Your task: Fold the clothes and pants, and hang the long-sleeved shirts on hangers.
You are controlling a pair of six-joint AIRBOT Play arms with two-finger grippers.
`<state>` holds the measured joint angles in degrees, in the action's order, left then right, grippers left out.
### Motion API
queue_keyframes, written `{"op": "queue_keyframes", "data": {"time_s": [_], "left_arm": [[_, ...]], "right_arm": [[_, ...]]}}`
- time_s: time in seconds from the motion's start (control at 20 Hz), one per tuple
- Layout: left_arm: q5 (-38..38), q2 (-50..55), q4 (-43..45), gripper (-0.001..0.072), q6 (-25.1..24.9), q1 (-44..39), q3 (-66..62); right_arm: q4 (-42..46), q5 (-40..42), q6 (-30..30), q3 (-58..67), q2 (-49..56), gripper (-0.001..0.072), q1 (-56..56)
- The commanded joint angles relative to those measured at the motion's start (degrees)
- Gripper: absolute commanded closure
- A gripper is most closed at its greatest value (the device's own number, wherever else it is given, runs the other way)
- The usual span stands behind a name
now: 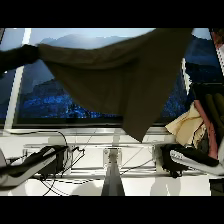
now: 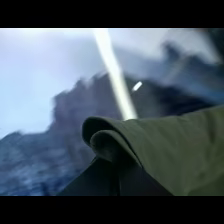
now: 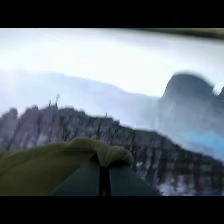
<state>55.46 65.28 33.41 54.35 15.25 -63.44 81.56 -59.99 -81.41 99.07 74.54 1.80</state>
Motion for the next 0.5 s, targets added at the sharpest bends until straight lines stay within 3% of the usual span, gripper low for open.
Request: {"op": "queue_keyframes", "data": {"time_s": [0.0, 0.15, 0.3, 0.35, 0.4, 0.45], "left_arm": [[-22.01, 12.22, 1.46, 0.069, 2.21, -9.09, 1.68], [-32.13, 20.26, -8.74, 0.0689, 2.25, -10.14, 1.66], [-36.68, 22.99, -11.41, 0.0688, 2.23, -10.12, 1.49], [-37.35, 23.12, -11.34, 0.0631, 2.19, -10.05, 1.46], [-37.35, 23.1, -10.84, 0.042, 1.55, -9.88, 1.44], [-37.24, 23.06, -10.71, 0.0131, 0.24, -9.62, 1.44]], "right_arm": [[-0.76, 5.99, -0.31, -2.1, 14.73, 0.0697, 0.04], [-0.76, 14.82, -6.99, -2.1, 22.18, 0.0696, 0.02], [-0.72, 25.73, -13.16, -2.1, 24.55, 0.0697, 0.02], [-0.7, 27.91, -13.18, -2.1, 24.5, 0.0654, 0.02], [-0.68, 28.52, -13.18, -2.1, 24.39, 0.0426, 0.02], [-0.42, 28.2, -13.18, -2.1, 24.33, 0.0133, -0.02]]}}
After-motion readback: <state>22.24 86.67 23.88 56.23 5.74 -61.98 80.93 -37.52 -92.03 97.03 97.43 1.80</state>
